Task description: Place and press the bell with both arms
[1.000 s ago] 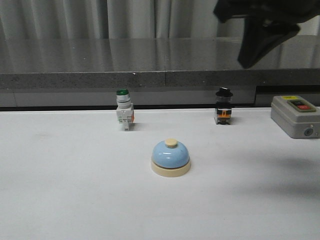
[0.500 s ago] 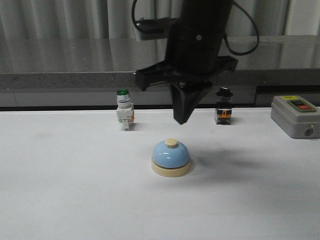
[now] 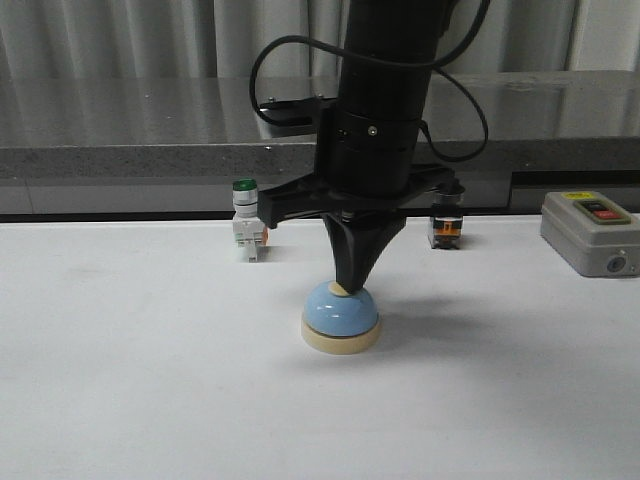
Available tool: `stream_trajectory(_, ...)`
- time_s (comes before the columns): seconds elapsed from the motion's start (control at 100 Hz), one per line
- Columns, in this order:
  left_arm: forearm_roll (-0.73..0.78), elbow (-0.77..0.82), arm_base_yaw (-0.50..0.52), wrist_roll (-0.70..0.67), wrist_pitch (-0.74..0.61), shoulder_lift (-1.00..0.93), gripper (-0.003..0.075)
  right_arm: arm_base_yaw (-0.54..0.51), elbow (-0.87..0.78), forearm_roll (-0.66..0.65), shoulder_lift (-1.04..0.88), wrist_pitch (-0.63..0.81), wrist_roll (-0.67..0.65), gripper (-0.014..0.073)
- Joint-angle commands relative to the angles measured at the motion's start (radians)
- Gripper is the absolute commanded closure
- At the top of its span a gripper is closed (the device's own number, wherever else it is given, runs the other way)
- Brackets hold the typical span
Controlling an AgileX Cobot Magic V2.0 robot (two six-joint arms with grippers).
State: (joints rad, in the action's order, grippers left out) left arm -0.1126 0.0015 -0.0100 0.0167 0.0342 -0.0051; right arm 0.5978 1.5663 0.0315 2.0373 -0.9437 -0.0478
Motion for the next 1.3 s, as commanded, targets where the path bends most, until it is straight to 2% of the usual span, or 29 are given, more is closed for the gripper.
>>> stream_trajectory(0.0, -0.009, 0.042, 0.003, -0.009, -0.078, -0.029, 0.0741, -0.004, 0.021, 0.005, -0.062, 0.021, 0.012, 0.0655)
stream_trajectory(0.28, -0.009, 0.042, 0.003, -0.009, -0.078, -0.029, 0.0741, -0.08, 0.012, 0.005, -0.189, -0.005, 0.012, 0.0655)
stream_trajectory(0.94, -0.009, 0.042, 0.003, -0.009, -0.078, -0.029, 0.0741, -0.537, -0.275, 0.005, -0.464, -0.007, -0.003, 0.0655)
stream_trajectory(1.18, -0.009, 0.042, 0.003, -0.009, -0.078, -0.029, 0.0741, -0.65, -0.387, 0.005, -0.577, 0.021, -0.003, 0.0655)
stream_trajectory(1.29, -0.009, 0.042, 0.003, -0.009, -0.078, -0.029, 0.0741, -0.665, -0.446, 0.005, -0.639, 0.037, -0.003, 0.0655)
